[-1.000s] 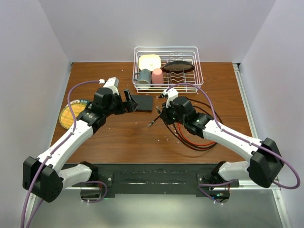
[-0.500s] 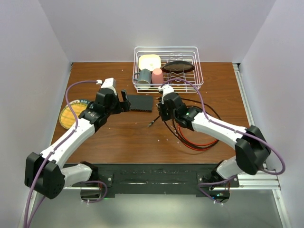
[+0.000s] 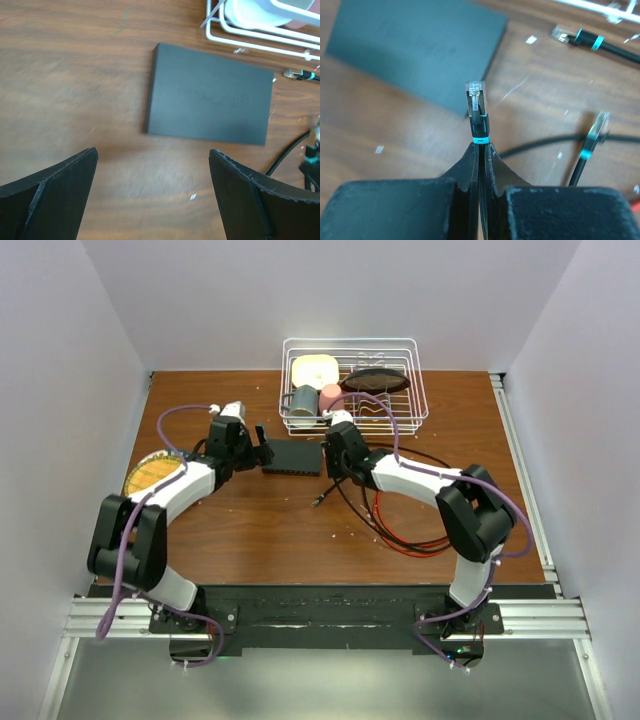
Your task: Insert the plug into the switch port
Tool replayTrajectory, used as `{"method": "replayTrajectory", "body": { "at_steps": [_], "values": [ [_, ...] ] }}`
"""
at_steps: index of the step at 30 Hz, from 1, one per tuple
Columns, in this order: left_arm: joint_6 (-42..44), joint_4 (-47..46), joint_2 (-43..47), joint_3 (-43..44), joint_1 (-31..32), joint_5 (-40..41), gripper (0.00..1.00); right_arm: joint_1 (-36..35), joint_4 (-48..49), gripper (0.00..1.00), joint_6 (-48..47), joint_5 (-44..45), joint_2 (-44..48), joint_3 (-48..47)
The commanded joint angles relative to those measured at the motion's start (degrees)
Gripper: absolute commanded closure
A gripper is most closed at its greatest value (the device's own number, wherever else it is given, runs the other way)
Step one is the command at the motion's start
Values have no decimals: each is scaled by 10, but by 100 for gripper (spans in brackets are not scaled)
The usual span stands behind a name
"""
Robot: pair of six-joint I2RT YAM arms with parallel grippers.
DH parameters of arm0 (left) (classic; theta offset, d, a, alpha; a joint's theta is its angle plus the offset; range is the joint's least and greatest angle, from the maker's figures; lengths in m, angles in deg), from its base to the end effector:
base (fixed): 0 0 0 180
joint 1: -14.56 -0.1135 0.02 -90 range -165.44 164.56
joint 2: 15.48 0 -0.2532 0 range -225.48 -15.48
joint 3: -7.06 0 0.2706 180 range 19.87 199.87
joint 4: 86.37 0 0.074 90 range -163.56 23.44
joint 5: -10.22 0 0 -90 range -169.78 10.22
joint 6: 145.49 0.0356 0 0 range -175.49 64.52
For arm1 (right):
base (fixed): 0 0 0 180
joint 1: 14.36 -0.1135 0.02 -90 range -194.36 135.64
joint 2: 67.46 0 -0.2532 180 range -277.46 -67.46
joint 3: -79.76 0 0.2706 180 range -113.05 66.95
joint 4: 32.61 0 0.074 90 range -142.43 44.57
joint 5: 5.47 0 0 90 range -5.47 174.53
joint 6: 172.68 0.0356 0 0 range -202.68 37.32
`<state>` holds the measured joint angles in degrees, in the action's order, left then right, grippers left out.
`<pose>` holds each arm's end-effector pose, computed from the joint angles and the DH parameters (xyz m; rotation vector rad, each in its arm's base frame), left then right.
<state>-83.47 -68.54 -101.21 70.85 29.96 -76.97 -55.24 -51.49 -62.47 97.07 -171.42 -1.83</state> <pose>0.3247 -0.0876 0.1948 -0.2767 2.2706 -0.3441 0.3174 0.2645 0.1845 -0.2982 2.2697 0.3101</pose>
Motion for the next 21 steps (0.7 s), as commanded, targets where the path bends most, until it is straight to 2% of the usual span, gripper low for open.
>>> {"method": "replayTrajectory", "body": {
  "at_steps": [1,7,13,18,21],
  "values": [
    [-1,-101,-64,54,-10,-68,1,32,28,100,25,4,-40,-65],
    [-25,-161,-166,77,-11,-104,2,44,10,100,27,-15,-113,-122],
    [-30,-178,-190,70,-11,-105,4,44,10,100,21,-51,-149,-148],
    [-37,-203,-192,43,-11,-163,14,38,5,100,16,-98,-164,-160],
    [-58,-250,-169,-3,-10,-202,20,28,17,100,-3,-107,-153,-142]
  ]
}}
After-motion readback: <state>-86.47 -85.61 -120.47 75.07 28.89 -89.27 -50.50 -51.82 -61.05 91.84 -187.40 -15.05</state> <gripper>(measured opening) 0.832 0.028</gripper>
